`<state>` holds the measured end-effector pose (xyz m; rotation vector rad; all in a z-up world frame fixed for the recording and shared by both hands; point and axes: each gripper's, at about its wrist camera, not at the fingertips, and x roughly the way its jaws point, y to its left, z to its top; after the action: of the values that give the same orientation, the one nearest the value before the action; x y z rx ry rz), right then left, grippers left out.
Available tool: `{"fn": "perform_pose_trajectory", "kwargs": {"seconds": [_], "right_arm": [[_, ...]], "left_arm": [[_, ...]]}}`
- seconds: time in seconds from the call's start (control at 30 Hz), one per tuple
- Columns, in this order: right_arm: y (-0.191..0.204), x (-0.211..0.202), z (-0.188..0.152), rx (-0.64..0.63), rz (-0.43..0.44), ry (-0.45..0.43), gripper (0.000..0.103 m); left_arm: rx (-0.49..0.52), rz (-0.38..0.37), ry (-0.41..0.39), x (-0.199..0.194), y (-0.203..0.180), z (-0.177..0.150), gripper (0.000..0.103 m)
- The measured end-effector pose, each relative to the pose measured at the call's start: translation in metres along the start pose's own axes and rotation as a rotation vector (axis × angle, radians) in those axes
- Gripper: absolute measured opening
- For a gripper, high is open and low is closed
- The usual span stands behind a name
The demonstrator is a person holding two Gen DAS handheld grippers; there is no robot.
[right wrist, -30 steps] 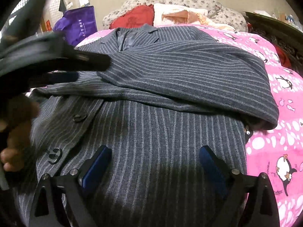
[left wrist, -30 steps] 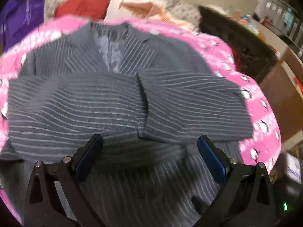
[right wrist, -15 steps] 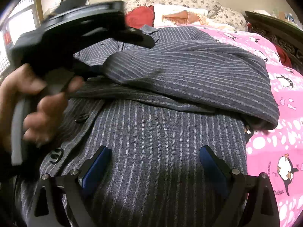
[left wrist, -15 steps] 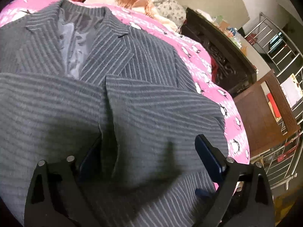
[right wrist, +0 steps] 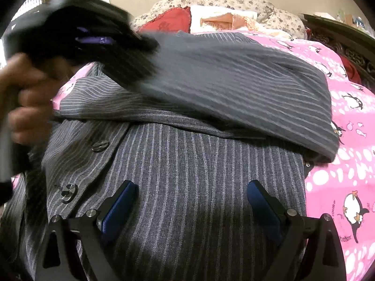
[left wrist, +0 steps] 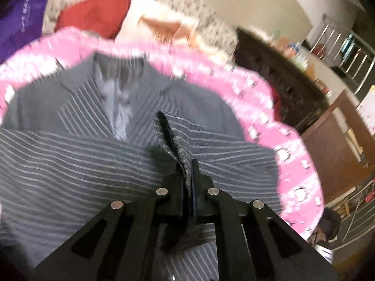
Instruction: Fold large clothes
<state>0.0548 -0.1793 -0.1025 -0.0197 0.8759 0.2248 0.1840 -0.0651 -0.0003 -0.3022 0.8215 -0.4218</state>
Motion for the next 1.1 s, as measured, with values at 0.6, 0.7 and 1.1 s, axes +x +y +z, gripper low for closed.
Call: {"fn": "perform_pose_trajectory", "kwargs": {"seconds": [0.6, 0.7, 1.1], "right_arm": [[0.003, -0.002, -0.001, 0.001, -0.004, 0.0, 0.095], [0.002, -0.002, 0.0, 0.002, -0.002, 0.003, 0.096], [0.0, -0.008, 0.007, 0.0, 0.024, 0.077, 0.092]], "left_arm": [[-0.134, 0.197, 0.01, -0.063, 0.144, -0.048, 0.01], [-0.153, 0.236, -0.037, -0.083, 0.148, -0.052, 0.013], [0.042, 0.297, -0.031, -0.035, 0.098, -0.032, 0.014]]}}
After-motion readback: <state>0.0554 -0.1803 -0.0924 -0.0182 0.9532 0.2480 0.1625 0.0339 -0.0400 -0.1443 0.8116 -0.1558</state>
